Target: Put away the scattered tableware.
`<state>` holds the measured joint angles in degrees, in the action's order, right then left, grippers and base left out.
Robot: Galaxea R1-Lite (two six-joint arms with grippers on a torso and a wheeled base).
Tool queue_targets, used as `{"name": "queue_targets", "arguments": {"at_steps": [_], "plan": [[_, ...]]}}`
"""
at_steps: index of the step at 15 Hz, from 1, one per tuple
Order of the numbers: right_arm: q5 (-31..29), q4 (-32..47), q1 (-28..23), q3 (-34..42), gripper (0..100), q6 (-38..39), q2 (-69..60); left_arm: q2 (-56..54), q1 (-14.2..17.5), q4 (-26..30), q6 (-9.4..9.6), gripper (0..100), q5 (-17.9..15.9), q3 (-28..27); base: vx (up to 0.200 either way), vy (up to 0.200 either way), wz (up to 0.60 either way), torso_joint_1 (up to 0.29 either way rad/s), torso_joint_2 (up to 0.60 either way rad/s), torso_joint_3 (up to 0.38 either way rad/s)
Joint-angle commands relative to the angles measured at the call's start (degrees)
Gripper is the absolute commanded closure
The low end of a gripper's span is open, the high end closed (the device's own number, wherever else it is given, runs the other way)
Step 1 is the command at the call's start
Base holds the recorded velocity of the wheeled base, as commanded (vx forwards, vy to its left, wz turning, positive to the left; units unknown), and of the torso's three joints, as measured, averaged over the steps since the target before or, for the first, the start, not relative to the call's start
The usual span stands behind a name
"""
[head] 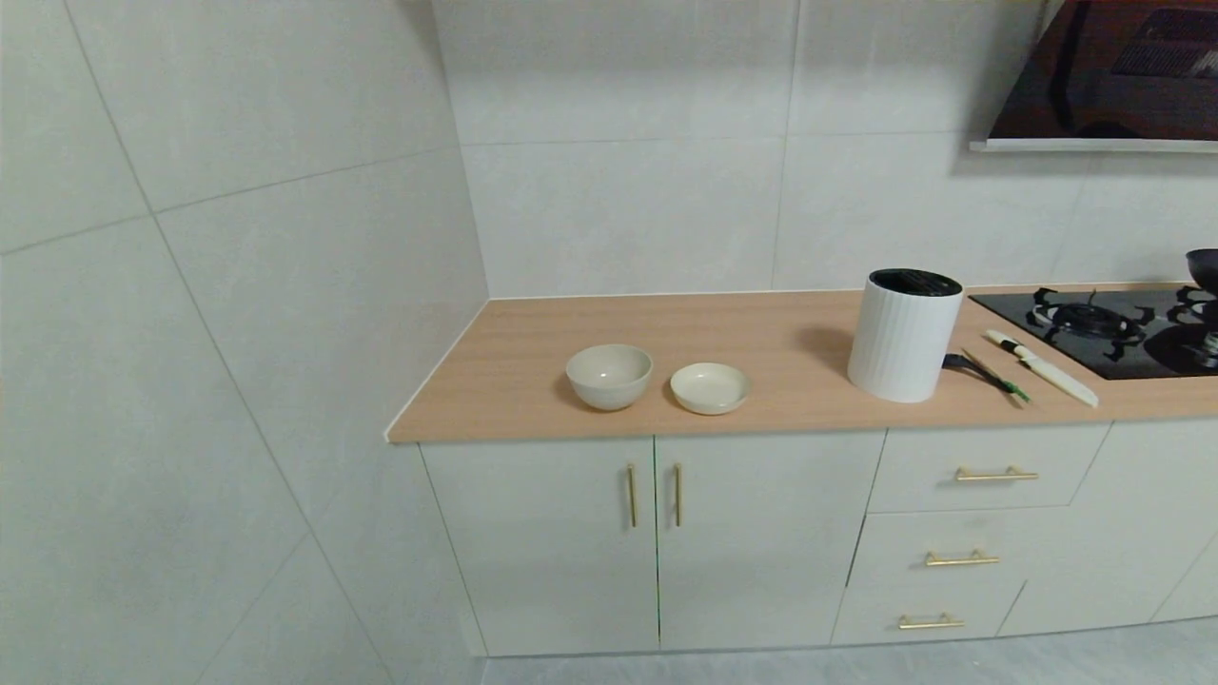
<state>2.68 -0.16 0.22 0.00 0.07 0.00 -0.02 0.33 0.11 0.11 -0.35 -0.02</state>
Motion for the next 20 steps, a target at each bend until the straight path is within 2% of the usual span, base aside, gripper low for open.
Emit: {"name": "queue_targets", "arguments": {"at_steps": [1,20], "plan": [[0.0,0.0,0.0,0.0,0,0.0,0.0,0.0,0.0,0.0,0.07,0,0.0,0.0,0.0,0.0,0.0,-0.237,0.53,0.286],[0.0,0.0,0.0,0.0,0,0.0,0.0,0.0,0.0,0.0,0.07,0,0.0,0.0,0.0,0.0,0.0,-0.218,0.51,0.294]]}}
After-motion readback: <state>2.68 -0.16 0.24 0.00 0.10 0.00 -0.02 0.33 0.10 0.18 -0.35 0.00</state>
